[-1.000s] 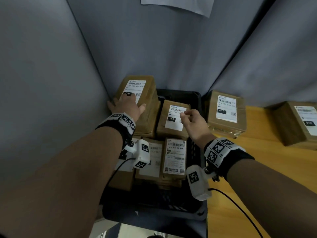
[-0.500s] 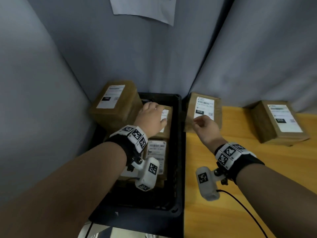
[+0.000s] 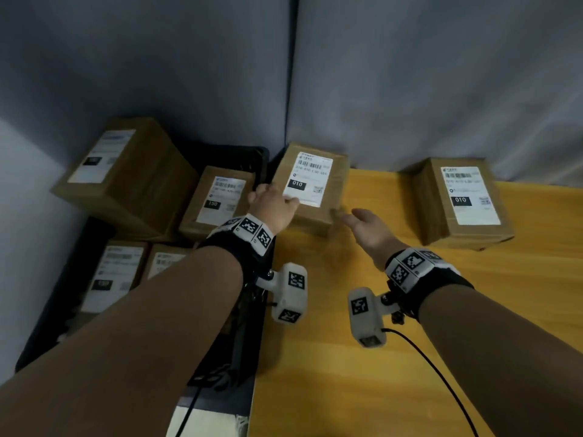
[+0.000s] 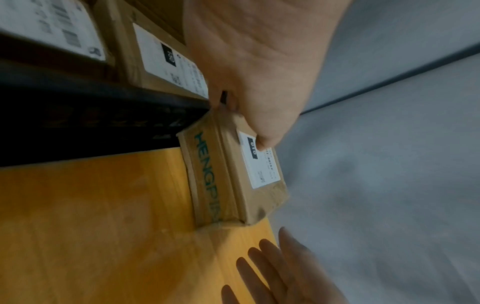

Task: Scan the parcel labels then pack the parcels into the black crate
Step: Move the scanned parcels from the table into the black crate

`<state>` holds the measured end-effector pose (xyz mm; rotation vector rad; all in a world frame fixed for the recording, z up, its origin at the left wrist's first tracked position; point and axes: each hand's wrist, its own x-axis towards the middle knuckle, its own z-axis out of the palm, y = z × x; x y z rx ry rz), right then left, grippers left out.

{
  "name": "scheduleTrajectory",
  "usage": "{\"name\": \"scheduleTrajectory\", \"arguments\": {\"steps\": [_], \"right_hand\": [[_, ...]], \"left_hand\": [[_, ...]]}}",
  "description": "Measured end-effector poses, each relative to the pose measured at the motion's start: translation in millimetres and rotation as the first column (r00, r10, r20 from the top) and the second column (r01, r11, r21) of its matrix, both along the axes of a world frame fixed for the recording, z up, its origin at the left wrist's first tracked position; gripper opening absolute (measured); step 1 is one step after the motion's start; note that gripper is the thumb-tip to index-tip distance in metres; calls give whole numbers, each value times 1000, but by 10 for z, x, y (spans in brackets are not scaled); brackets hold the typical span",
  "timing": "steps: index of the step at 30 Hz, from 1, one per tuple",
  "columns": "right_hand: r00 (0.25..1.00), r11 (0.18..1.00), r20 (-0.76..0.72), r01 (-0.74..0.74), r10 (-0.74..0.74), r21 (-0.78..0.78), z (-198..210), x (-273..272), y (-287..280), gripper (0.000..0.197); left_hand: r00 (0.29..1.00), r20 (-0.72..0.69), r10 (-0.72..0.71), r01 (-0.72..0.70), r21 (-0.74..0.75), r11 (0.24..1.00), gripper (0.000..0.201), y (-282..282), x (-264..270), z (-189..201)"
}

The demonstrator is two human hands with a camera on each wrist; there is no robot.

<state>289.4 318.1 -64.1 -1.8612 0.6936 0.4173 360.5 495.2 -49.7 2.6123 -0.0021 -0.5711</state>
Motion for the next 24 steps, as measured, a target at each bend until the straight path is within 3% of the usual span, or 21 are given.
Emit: {"name": "scheduleTrajectory", "arguments": {"steps": [3, 6, 10, 12, 16, 20, 24], "right_hand": [[1000, 990, -7, 26, -25, 135, -62, 88, -17, 71], [999, 974, 4, 50, -52, 220, -78, 164, -17, 59], [978, 902, -53, 206, -201, 379, -81, 144, -59, 46], [957, 857, -33, 272, -287, 437, -116, 66, -74, 42], [916, 794, 59, 310, -397, 522, -85, -92, 31, 28], [925, 826, 172, 204, -338, 526, 130, -113, 426, 24], [923, 819, 205, 166, -325, 549, 336, -7, 988, 44]], "left_hand": [[987, -63, 150, -152, -27, 988, 58, 39, 41, -135], [961, -169, 218, -251, -209, 945, 63, 86, -2, -201], [904, -270, 332, -423, -445, 789, 60, 73, -187, -82], [869, -384, 312, -486, -543, 685, 54, 64, -321, 36], [862, -464, 204, -483, -630, 608, 52, 248, -555, 199], [877, -418, 237, -479, -712, 513, 54, 692, -589, 344], [866, -381, 323, -495, -748, 443, 54, 1170, -508, 533]]}}
